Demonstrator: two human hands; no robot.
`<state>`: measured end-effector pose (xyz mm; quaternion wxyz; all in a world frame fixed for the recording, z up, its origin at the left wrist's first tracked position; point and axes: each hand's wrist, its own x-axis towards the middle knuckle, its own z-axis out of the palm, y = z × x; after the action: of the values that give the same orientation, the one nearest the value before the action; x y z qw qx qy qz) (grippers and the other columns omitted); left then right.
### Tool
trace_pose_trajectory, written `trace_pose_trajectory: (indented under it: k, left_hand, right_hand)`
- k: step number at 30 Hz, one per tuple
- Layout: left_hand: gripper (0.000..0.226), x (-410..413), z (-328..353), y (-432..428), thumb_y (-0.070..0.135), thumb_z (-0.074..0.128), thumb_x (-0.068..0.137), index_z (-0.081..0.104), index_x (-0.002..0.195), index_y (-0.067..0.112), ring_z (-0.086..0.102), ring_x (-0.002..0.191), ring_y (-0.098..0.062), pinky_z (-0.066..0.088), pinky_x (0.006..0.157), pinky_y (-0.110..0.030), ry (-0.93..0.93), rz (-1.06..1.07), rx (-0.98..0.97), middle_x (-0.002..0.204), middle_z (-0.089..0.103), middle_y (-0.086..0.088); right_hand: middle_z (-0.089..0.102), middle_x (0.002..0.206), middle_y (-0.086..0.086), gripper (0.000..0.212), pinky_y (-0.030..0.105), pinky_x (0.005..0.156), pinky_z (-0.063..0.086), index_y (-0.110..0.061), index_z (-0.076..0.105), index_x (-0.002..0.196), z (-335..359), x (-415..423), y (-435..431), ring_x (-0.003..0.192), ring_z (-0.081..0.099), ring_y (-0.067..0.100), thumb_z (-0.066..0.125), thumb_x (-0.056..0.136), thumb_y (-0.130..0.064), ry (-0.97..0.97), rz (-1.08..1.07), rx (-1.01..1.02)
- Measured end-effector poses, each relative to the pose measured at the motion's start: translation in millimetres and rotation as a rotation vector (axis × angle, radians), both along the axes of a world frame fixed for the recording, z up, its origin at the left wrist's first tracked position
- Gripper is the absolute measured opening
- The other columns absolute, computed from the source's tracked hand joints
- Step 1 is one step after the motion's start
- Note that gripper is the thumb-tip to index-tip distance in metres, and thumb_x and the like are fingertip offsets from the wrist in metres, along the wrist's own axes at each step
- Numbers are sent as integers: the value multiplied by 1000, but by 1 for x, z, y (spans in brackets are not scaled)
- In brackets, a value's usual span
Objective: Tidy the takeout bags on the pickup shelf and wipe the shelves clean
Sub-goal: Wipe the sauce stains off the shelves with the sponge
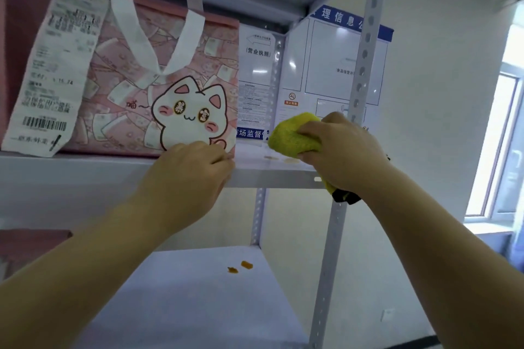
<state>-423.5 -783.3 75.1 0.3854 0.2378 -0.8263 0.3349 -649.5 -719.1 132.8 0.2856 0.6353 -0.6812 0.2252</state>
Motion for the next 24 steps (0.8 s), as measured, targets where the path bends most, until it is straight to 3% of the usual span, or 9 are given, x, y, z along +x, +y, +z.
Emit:
trace_pose_trajectory:
  k: [5,8,11,14,17,19,21,22,24]
  left_hand:
    - [11,0,-4,-5,4,70,76,71,87,2,58,62,-32,50,51,-41,38,-26,6,77,67,-11]
    - [11,1,-5,-7,3,71,76,72,87,3,59,62,-32,50,51,-43,56,-54,9,75,66,-10]
    - [10,2,-4,-7,4,73,75,72,85,5,59,59,-31,50,49,-39,57,-69,-1,73,66,-9]
    - [11,2,-3,-7,5,75,72,73,83,5,59,58,-29,50,48,-34,53,-77,-13,72,67,-8]
    - [10,2,-2,-8,5,74,73,72,82,5,59,58,-30,50,48,-35,49,-76,-26,70,66,-9]
    - [9,2,-2,-7,5,74,73,72,82,4,59,56,-30,50,46,-35,55,-76,-36,68,65,-9]
    - [10,2,-3,-6,5,74,72,72,81,3,58,55,-30,49,46,-33,55,-82,-48,67,65,-10]
    - [9,2,-4,-6,5,74,72,72,81,2,58,55,-30,48,45,-33,54,-83,-49,66,64,-10]
    - [9,2,-5,-6,4,73,73,71,81,2,57,55,-30,49,45,-35,55,-85,-49,66,63,-11]
  right_hand:
    - [47,98,1,27,40,80,46,-31,54,113,6,14,-24,99,51,26,44,91,-43,72,-112,313]
    - [54,91,2,20,32,59,38,-22,55,96,16,17,-38,83,53,23,43,90,-37,150,-187,329]
    - [46,77,3,15,27,47,23,-15,50,83,25,19,-49,60,42,20,40,87,-26,109,-286,240]
    - [48,73,4,20,25,47,25,-13,45,70,27,17,-68,56,43,19,42,85,-25,95,-327,239]
    - [52,73,3,29,30,58,37,-15,48,70,27,13,-83,63,49,20,44,87,-38,91,-329,398]
    - [51,74,3,29,34,64,39,-15,46,69,30,12,-88,67,49,20,42,90,-35,148,-284,472]
    - [56,85,6,30,33,69,37,-13,55,80,30,12,-89,82,55,26,40,91,-35,177,-187,495]
    - [60,99,8,35,31,74,36,-12,61,97,28,12,-89,95,56,28,39,92,-38,162,-113,499]
    - [53,128,6,42,30,86,32,-23,51,131,24,14,-86,115,49,27,42,94,-39,100,45,515]
